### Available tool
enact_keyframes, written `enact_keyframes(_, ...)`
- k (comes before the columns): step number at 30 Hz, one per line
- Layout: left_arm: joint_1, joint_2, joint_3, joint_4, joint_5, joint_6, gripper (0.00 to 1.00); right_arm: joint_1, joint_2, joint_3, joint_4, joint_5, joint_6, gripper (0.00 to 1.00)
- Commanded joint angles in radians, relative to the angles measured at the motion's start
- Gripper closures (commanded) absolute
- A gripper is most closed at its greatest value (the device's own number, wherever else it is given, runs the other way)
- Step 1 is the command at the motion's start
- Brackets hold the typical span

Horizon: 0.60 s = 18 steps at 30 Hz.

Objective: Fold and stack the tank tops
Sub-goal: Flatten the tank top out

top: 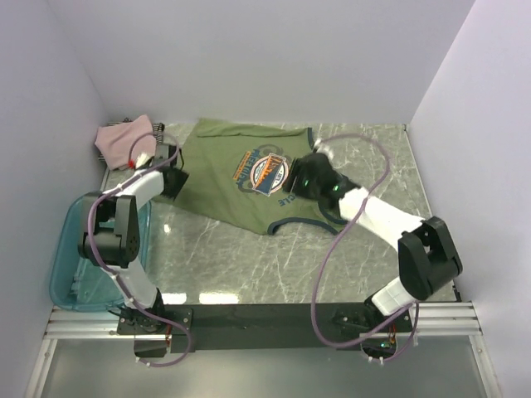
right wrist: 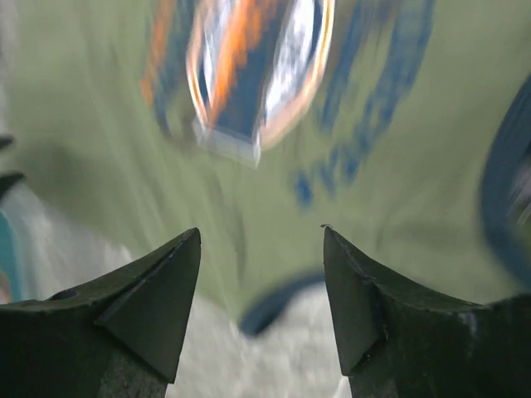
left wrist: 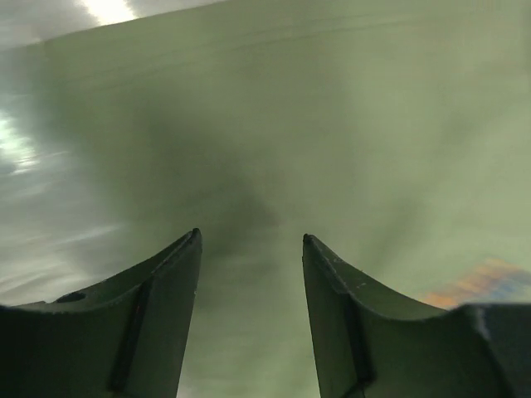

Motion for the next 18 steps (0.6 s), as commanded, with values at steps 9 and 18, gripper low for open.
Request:
enact_keyframes(9, 0.113, -0.063, -0.075, -0.138, -0.193, -0.045, 0.42, 0.101, 0.017, -0.157, 0.018, 0.082, 0.129, 0.37)
enact_keyframes(18, 0.105, -0.025, -0.095, 0.012, -0.033, 0.041, 0.38, -0.042, -0.051, -0.222, 0.038, 0.093, 0.174, 0.34)
